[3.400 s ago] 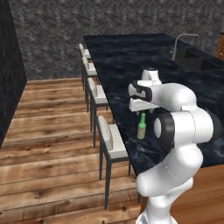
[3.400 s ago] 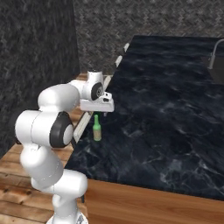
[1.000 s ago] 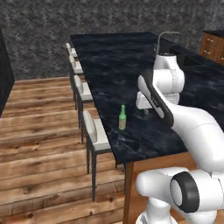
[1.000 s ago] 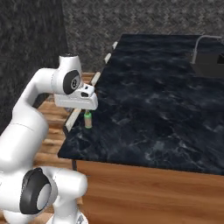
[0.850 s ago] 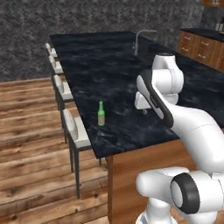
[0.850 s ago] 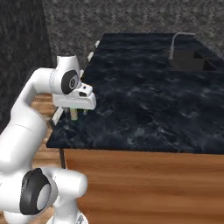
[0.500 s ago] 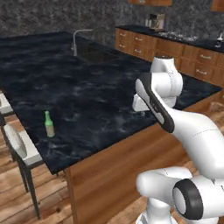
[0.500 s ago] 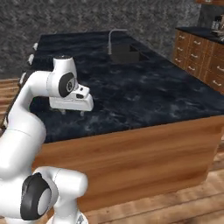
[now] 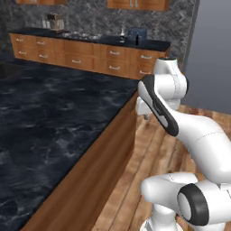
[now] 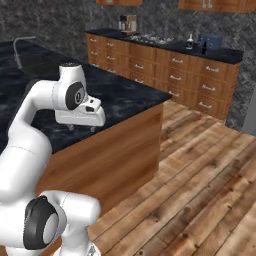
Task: Move the drinks to the dining counter.
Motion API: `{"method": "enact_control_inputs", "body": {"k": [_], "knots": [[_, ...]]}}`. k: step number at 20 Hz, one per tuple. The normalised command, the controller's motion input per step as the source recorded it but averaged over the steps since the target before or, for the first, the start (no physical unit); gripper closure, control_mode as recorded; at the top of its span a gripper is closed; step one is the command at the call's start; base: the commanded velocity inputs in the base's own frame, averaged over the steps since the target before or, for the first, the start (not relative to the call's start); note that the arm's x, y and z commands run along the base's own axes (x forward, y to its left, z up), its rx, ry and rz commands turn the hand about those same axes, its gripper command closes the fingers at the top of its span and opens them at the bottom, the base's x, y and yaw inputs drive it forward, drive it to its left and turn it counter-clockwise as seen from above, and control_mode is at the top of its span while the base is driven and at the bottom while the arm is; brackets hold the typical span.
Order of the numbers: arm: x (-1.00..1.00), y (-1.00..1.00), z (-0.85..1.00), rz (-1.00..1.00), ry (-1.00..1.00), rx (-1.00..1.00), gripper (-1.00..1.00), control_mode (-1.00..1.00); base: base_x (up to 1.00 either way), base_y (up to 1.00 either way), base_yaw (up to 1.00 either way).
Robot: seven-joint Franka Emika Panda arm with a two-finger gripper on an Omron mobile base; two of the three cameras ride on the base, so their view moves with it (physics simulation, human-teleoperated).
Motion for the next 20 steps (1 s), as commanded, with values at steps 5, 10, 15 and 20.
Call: {"method": "enact_control_inputs", "body": {"k": [5,10,15,20], "knots": [[0.0,0.0,0.0,0.0,0.0,0.0,-1.0,1.0,0.29,-0.52,-0.67],[0.0,0.0,0.0,0.0,0.0,0.0,-1.0,1.0,0.98,-0.57,-0.26],[0.0,0.0,0.0,0.0,0.0,0.0,-1.0,1.0,1.0,-0.62,0.01],[0.0,0.0,0.0,0.0,0.0,0.0,-1.0,1.0,1.0,-0.7,0.1]]}}
